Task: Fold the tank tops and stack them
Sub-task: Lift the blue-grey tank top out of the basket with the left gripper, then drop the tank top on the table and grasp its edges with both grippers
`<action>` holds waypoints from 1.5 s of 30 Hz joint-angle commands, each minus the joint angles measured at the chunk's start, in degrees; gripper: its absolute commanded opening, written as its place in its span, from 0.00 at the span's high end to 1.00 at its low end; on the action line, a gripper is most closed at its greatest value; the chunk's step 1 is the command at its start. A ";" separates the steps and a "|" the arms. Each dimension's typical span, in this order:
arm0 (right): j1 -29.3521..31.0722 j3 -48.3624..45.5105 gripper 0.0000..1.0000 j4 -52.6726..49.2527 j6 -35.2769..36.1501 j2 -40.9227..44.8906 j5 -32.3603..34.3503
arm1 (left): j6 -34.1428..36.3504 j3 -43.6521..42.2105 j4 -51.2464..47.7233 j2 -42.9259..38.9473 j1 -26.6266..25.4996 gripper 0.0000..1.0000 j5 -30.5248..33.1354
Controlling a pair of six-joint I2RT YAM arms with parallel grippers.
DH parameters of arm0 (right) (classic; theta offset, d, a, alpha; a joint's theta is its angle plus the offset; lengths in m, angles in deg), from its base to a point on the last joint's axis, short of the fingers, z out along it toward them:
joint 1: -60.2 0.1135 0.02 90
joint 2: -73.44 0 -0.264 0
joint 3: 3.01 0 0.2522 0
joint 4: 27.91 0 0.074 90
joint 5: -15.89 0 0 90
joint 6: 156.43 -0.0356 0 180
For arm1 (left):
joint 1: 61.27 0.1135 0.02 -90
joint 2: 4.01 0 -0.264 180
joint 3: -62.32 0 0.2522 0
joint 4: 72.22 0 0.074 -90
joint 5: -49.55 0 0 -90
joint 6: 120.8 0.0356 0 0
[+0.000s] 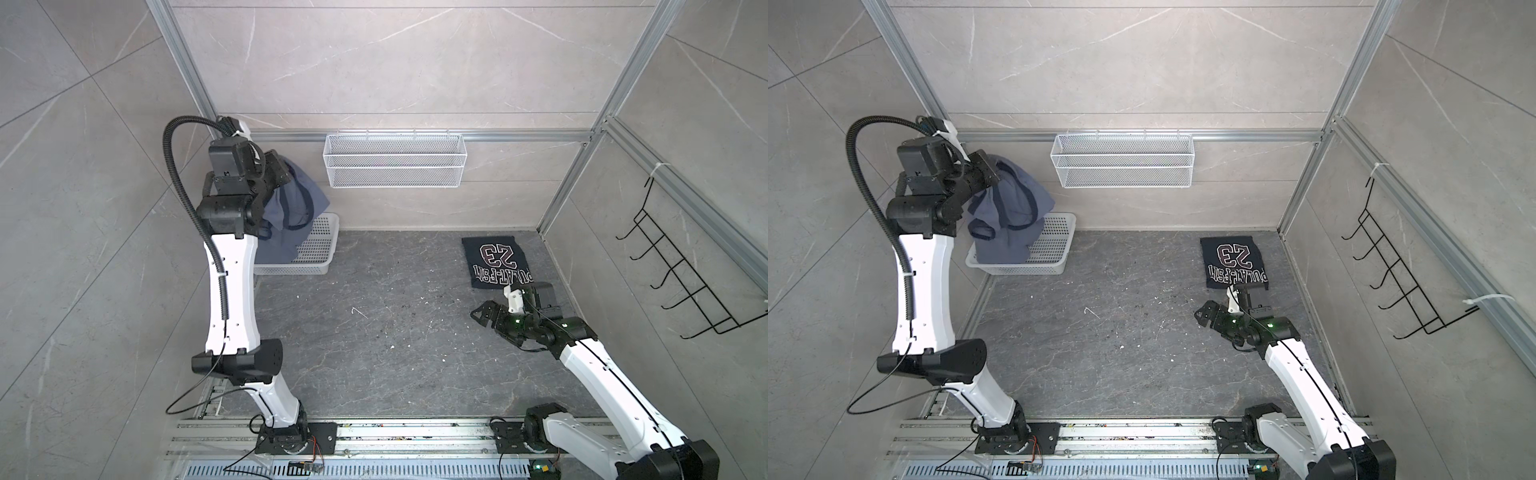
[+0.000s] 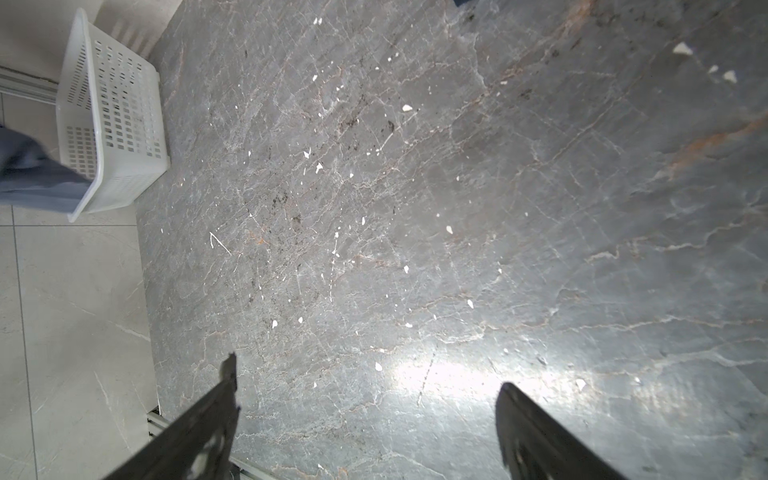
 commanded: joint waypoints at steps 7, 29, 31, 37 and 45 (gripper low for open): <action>0.15 -0.64 0.03 0.12 -0.84 0.73 0.12 | 1.80 -6.97 7.53 -11.91 -18.26 1.00 -6.13; 0.15 0.01 0.03 -0.83 0.54 1.37 1.85 | -19.15 -76.32 -2.07 -29.29 -21.25 0.29 17.20; 0.22 -0.93 0.03 0.39 -0.03 0.86 1.26 | -18.71 -75.91 -2.26 -29.89 -24.30 0.29 17.71; 0.18 -3.29 0.03 3.22 -1.93 0.06 -0.02 | -21.27 -72.78 0.84 -20.61 -37.10 0.27 15.06; 0.16 -4.00 0.03 3.92 -1.48 -1.02 -0.34 | -23.41 -62.31 7.02 -0.25 -46.13 0.27 11.45</action>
